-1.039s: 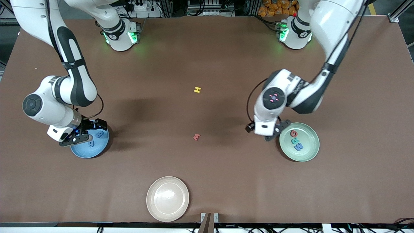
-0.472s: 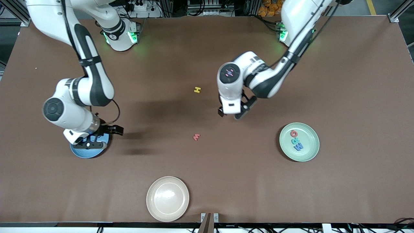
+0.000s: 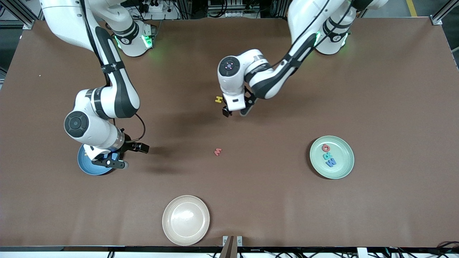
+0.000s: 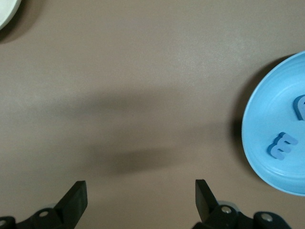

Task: Sort upper and lower case letters into plates
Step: 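Release the e on the blue plate while the left gripper reaches the H, then lower the left gripper over the yellow H and grasp it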

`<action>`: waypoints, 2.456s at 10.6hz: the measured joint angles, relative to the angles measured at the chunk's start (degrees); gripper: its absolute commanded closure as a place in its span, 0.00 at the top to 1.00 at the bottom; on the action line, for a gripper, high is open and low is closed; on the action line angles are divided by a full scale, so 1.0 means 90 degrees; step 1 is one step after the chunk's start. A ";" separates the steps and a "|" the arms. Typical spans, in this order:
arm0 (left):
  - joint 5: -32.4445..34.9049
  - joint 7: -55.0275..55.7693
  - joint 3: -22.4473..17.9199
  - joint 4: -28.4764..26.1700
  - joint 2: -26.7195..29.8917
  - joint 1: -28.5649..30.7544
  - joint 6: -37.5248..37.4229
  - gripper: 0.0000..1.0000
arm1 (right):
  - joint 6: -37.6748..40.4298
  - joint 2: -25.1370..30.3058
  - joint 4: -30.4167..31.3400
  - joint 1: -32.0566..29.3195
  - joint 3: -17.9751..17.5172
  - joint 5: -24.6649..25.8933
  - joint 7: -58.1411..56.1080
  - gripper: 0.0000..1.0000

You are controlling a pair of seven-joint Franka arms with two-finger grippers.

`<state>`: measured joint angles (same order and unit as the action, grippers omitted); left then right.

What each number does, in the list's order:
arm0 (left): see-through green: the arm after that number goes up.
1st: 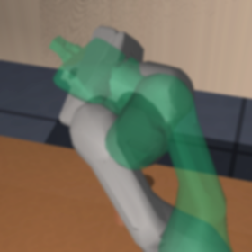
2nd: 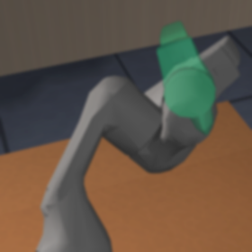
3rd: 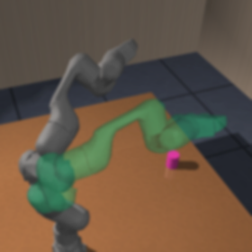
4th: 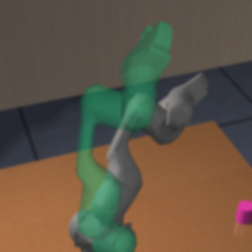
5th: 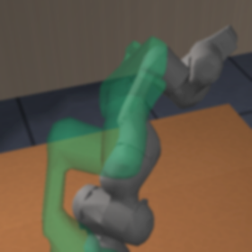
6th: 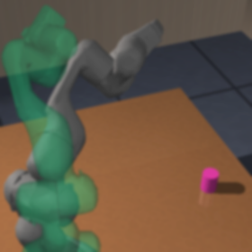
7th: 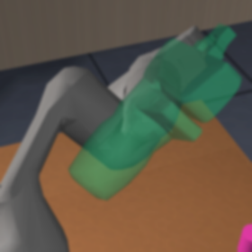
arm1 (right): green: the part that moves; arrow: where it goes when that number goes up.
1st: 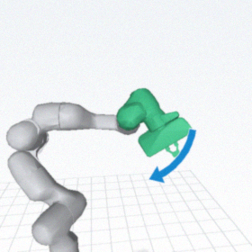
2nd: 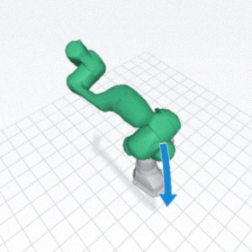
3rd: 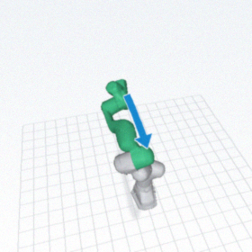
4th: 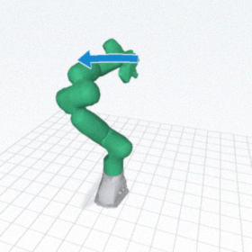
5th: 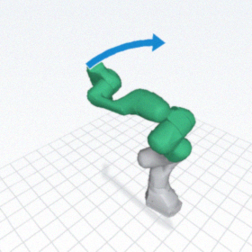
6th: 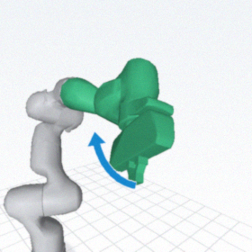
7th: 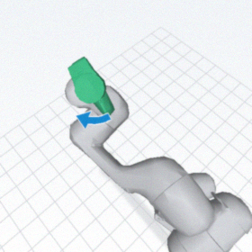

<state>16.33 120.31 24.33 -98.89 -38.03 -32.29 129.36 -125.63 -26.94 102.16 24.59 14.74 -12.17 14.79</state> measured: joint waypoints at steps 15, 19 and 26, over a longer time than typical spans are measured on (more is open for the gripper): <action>0.0425 0.1650 -0.0069 -0.0026 -0.0731 -0.0643 0.1222 0.86 | 0.0044 -0.0155 -0.0142 0.0107 -0.0002 0.0000 0.0323 1.00; 0.0428 0.1651 -0.0066 0.0020 -0.0699 -0.0675 0.1273 0.12 | 0.0044 -0.0183 -0.0164 0.0107 -0.0002 0.0000 0.0324 1.00; 0.1480 0.1324 -0.0217 0.0161 -0.0552 -0.0405 0.1275 0.00 | 0.0044 -0.0208 -0.0236 0.0204 -0.0006 -0.0001 0.0687 1.00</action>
<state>29.65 132.23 22.37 -97.44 -43.00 -35.93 140.84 -125.23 -28.81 100.03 26.43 14.68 -12.18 20.97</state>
